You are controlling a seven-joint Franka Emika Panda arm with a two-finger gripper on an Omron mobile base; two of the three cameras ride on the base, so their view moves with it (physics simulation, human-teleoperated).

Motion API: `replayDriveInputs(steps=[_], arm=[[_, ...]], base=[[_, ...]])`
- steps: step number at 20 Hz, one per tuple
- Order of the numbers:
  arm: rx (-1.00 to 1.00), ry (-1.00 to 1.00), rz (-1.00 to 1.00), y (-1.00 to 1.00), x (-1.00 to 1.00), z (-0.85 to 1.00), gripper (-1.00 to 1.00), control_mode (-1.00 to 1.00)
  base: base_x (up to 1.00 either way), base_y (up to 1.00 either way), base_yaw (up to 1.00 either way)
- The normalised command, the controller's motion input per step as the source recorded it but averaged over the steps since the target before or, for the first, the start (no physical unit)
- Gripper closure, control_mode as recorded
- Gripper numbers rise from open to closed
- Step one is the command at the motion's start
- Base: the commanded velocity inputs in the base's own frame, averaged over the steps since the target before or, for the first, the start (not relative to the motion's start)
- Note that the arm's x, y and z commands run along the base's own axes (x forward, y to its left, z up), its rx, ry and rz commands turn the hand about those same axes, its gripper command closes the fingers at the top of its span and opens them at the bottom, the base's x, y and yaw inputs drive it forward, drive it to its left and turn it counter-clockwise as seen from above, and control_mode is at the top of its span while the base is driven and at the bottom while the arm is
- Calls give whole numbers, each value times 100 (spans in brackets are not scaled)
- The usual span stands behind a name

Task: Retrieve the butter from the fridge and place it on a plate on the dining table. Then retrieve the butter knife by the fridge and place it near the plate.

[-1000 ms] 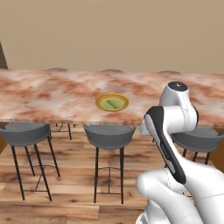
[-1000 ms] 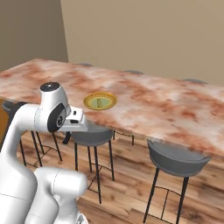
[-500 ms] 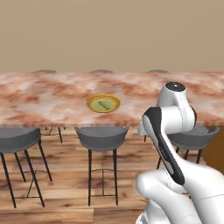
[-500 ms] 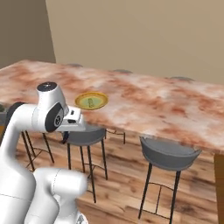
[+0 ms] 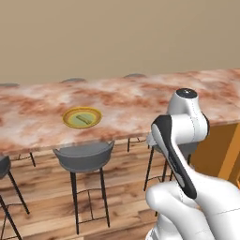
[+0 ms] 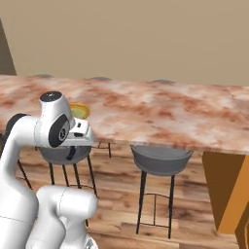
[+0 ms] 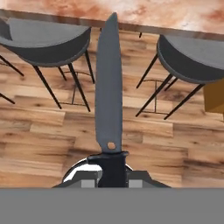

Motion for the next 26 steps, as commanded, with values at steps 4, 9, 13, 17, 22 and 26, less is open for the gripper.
replayDriveInputs(steps=[4,9,13,17,22,26], arm=[[0,0,0,0,0,0,100,100],[0,0,0,0,0,0,100,100],[0,0,0,0,0,0,100,100],[0,0,0,0,0,0,100,100],[0,0,0,0,0,0,100,100],[0,0,0,0,0,0,100,100]], base=[[26,27,-15],[26,8,-8],[54,15,-5],[68,28,0],[58,34,0],[34,37,0]])
